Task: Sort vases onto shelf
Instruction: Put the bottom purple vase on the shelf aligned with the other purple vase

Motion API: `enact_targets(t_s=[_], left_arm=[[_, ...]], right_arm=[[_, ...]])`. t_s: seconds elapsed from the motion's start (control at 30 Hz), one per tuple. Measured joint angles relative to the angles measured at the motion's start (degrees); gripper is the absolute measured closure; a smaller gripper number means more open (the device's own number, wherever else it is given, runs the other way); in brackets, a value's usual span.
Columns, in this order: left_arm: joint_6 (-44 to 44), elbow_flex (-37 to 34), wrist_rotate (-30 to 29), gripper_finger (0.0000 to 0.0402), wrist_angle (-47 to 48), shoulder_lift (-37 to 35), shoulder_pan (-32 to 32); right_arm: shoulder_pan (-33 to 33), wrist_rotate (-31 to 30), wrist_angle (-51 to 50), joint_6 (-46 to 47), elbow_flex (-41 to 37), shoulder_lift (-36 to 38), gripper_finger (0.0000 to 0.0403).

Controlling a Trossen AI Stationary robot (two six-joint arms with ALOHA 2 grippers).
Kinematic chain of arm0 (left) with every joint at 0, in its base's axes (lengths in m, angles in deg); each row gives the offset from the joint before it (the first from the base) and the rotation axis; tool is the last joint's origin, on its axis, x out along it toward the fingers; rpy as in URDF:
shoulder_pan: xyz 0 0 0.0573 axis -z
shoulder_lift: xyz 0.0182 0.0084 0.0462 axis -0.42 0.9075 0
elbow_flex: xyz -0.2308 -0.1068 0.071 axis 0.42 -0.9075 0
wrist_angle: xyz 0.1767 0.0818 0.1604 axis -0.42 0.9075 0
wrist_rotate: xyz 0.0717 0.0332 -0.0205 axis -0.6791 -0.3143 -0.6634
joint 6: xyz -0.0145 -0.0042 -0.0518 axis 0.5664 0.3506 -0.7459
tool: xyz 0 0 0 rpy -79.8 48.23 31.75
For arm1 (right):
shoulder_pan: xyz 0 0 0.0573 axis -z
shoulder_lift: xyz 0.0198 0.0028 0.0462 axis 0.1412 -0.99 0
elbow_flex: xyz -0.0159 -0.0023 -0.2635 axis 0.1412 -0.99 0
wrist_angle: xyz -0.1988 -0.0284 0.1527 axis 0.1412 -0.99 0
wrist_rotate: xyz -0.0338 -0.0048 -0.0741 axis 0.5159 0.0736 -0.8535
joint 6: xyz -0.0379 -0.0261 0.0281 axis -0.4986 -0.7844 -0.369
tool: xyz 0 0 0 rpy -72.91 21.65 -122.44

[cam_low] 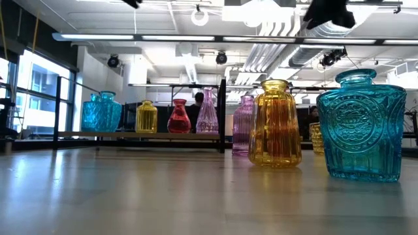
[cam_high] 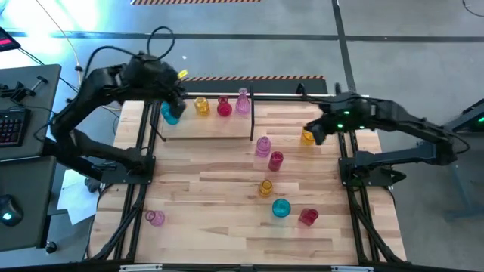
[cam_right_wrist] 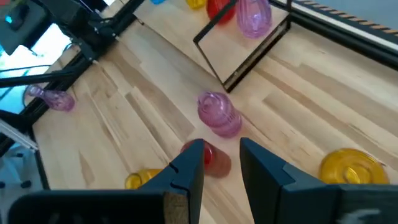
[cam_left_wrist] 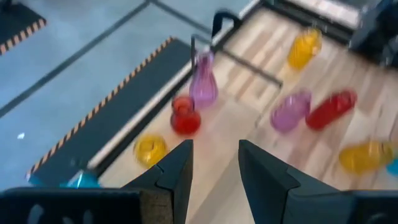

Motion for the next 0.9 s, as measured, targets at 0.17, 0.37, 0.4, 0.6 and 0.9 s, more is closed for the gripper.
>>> enact_targets(t_s=[0.17,0.37,0.4,0.6,0.9], left_arm=[[-0.08,0.0,-0.38,0.0282,7.67,-3.75,1.43],[-0.29,-3.97,1.69,0.0282,14.41,-9.26,4.11],[-0.14,-5.37,2.99,0.0282,16.33,-10.48,4.64],[-2.46,-16.68,15.02,0.0282,15.79,-19.98,8.58],[-15.41,-31.96,28.08,0.0282,15.18,-31.68,14.37]], right_arm=[[-0.38,2.55,-0.36,1.33,5.78,-10.68,0.0316],[-3.8,1.89,1.31,-3.66,20.35,-25.04,0.0316],[-4.31,0.77,1.48,-4.78,23.19,-26.99,0.0316],[-6.22,-5.42,1.15,-10.42,38.96,-36.29,0.0316],[-6.22,-5.79,-4.82,-15.58,50.68,-40.38,0.0316]])
